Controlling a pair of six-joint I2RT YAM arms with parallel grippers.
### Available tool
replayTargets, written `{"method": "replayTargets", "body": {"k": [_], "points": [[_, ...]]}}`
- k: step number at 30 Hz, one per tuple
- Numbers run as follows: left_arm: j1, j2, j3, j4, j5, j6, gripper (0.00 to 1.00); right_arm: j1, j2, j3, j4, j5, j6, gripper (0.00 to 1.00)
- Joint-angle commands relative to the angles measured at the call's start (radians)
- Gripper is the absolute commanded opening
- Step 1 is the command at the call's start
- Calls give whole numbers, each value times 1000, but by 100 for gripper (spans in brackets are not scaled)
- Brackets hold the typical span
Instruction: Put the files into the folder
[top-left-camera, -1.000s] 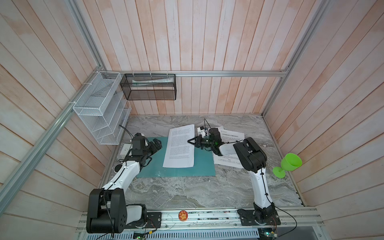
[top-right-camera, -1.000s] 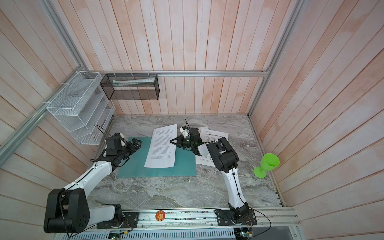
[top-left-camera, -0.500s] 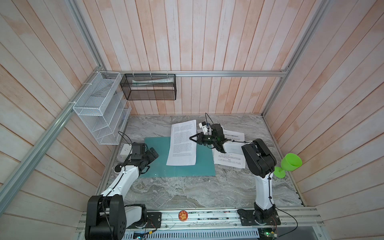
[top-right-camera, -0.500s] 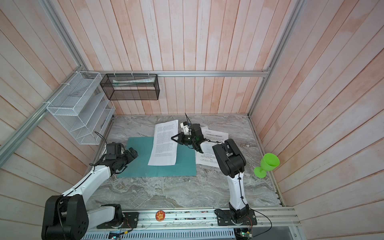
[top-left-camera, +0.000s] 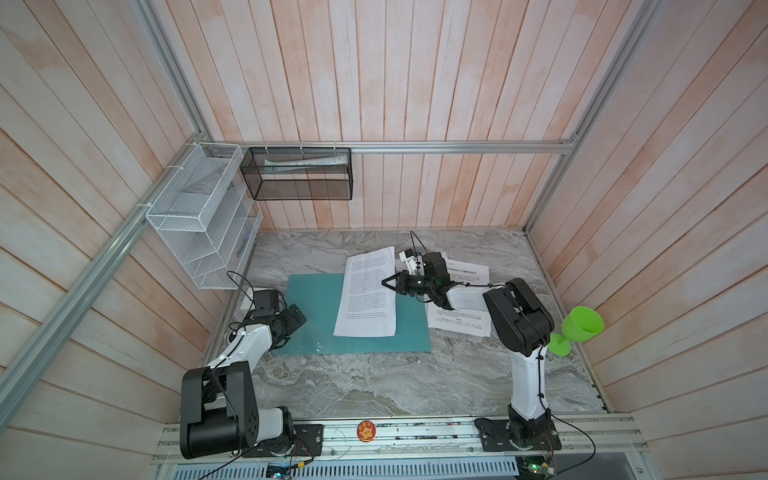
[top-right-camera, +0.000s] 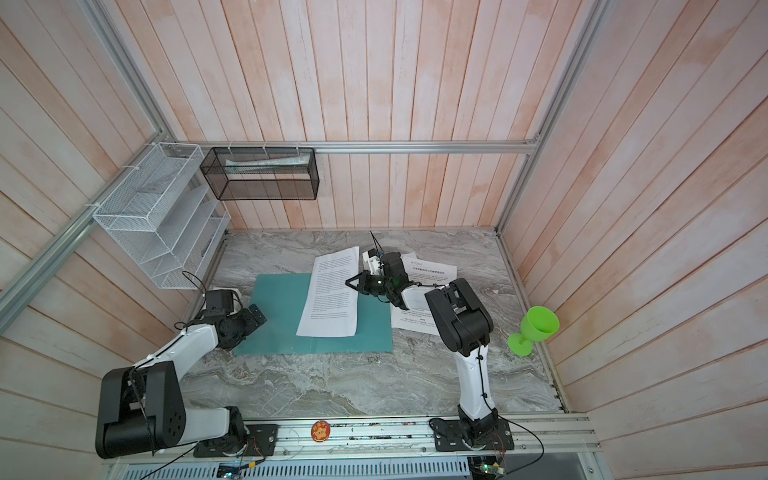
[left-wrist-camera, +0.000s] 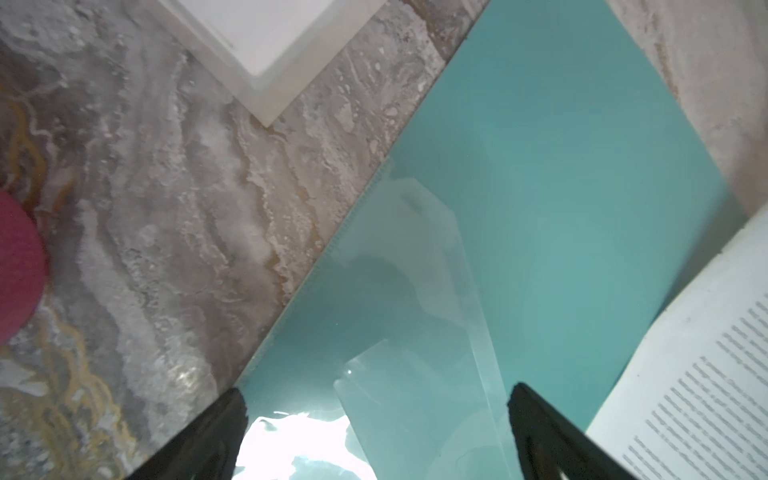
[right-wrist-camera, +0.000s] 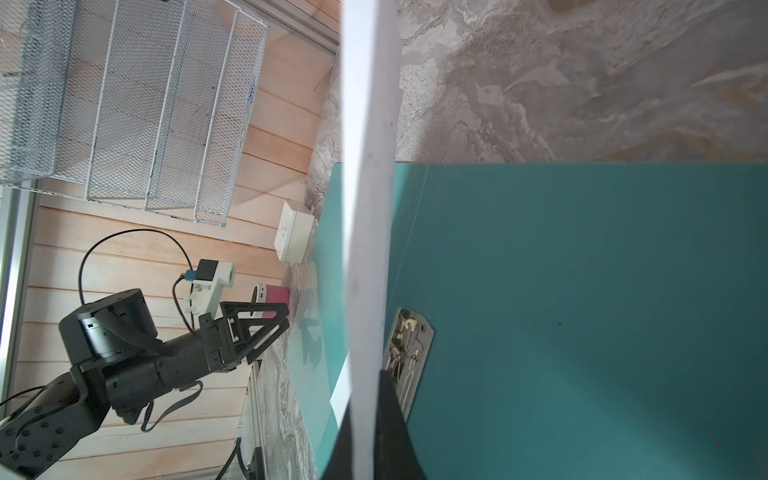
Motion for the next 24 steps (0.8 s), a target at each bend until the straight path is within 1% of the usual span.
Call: {"method": "replayTargets", "body": {"k": [1,8,13,19,24], "points": [[12,16,-6,-7,-41,21,100,-5,-33,-12,0,2,-27,0],[20,78,19,-15,-55,20,100,-6,-25,-11,5,2,-26,0],[28,115,24,0,-16,25,100,-8,-28,-4,5,2,-31,0],[27,105,-18,83,129,35,100,-12,-23,15,-7,11,-43,0],[28,78,-63,109,204,22,100,-20,-15,44,-36,16,-61,0]]}}
